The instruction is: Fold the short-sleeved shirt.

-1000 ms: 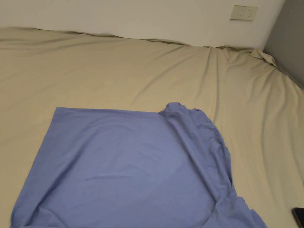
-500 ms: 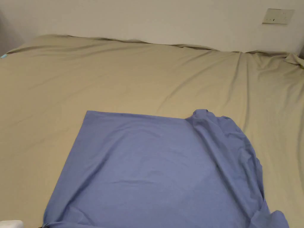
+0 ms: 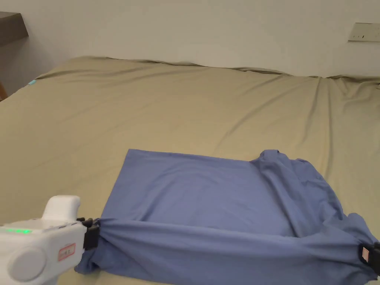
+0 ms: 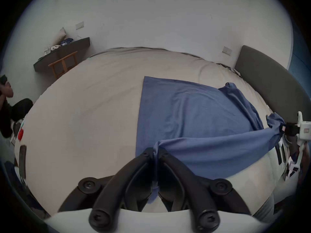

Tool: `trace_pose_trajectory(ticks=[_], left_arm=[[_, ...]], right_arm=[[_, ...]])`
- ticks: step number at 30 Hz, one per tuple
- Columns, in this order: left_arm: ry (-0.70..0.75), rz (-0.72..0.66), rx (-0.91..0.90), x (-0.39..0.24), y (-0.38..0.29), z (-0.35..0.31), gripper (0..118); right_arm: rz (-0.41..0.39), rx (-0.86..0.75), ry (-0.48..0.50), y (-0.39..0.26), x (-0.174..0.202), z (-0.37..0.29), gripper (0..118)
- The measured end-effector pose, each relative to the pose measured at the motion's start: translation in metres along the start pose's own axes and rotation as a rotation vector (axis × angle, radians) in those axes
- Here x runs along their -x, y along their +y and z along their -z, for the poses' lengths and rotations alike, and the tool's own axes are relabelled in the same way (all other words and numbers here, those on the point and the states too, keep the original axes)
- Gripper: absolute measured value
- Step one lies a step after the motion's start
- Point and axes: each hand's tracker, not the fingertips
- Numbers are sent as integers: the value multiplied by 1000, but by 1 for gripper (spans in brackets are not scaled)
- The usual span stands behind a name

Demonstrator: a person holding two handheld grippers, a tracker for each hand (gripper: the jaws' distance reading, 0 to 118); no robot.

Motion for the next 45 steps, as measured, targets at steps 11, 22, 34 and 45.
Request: trace_pose_trajectory(ticks=[11, 22, 34, 45], left_arm=[[10, -54, 60, 16, 11, 31, 89], [120, -64, -293, -25, -120, -85, 0], [109, -57, -109, -9, -72, -15, 90], [54, -104, -20, -3, -60, 41, 6]], right_arm=[[48, -22, 7, -18, -8, 19, 83], [-35, -272, -44, -104, 27, -79, 4], [5, -302, -24, -101, 19, -82, 3], [27, -133, -14, -88, 3, -48, 16]])
